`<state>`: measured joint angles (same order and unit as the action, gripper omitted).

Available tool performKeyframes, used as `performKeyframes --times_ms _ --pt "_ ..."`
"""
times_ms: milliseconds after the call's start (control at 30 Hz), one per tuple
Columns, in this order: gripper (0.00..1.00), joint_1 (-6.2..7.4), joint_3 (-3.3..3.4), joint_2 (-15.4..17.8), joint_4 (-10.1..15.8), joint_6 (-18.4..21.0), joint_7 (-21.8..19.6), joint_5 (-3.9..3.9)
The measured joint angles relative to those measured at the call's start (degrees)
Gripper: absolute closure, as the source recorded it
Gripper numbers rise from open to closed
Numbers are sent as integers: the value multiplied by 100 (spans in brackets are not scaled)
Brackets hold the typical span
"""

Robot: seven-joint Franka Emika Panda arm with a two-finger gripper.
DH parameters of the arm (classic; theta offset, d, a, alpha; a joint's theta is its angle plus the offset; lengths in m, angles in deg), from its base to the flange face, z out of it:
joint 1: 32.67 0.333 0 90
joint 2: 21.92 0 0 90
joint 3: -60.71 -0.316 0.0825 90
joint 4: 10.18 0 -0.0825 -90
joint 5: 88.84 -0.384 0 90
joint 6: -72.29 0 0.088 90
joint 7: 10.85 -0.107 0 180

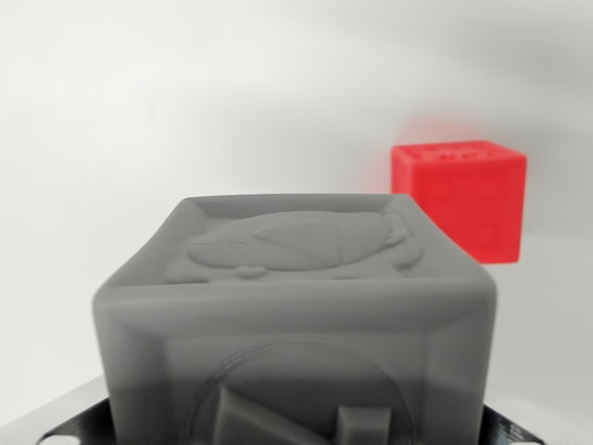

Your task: Destack cube

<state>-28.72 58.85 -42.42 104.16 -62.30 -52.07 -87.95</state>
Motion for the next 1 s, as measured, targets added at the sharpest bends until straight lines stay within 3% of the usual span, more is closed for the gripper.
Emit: performKeyframes --times_ms 1000 --pt "100 558 -9 -10 109 -126 -837 0"
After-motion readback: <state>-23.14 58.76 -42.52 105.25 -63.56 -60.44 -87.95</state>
